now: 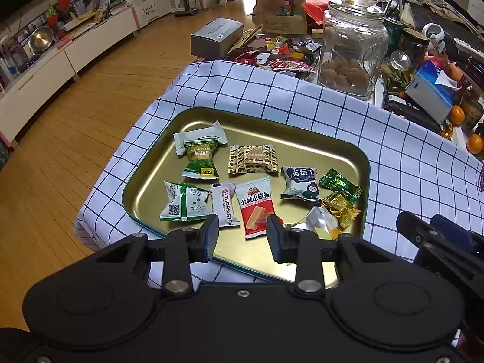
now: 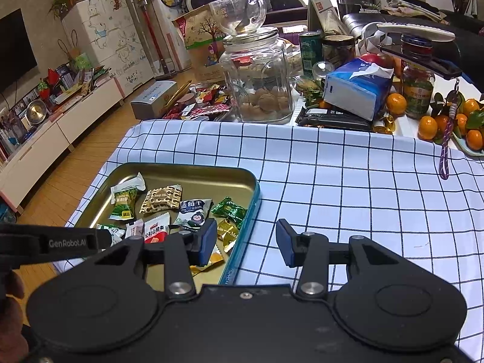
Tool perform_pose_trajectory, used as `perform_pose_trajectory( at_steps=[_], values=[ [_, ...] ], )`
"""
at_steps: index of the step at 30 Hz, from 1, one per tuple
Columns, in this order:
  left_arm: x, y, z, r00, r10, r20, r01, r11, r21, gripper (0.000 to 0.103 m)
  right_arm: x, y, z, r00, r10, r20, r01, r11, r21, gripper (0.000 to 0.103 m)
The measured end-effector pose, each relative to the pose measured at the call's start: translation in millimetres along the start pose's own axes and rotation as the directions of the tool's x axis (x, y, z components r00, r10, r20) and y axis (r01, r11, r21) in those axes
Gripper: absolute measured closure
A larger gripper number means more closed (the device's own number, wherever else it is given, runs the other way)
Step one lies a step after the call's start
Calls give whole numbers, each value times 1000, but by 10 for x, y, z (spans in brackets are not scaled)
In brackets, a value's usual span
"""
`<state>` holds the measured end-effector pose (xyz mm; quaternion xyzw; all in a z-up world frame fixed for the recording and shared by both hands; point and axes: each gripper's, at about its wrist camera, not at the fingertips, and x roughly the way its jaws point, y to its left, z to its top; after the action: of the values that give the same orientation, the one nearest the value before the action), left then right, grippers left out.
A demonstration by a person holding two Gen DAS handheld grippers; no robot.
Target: Organize snacks
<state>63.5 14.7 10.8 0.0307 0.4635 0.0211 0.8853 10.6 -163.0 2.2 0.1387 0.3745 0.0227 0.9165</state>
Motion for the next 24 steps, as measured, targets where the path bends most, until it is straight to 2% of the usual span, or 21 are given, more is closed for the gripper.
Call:
perform_pose_trajectory(
  at_steps=[24],
  values=[
    [48,-21,-26,1000,-1,-22,1,1000,2,60,58,28,-15,1000,-1,-12,1,1000,-9,57]
  ],
)
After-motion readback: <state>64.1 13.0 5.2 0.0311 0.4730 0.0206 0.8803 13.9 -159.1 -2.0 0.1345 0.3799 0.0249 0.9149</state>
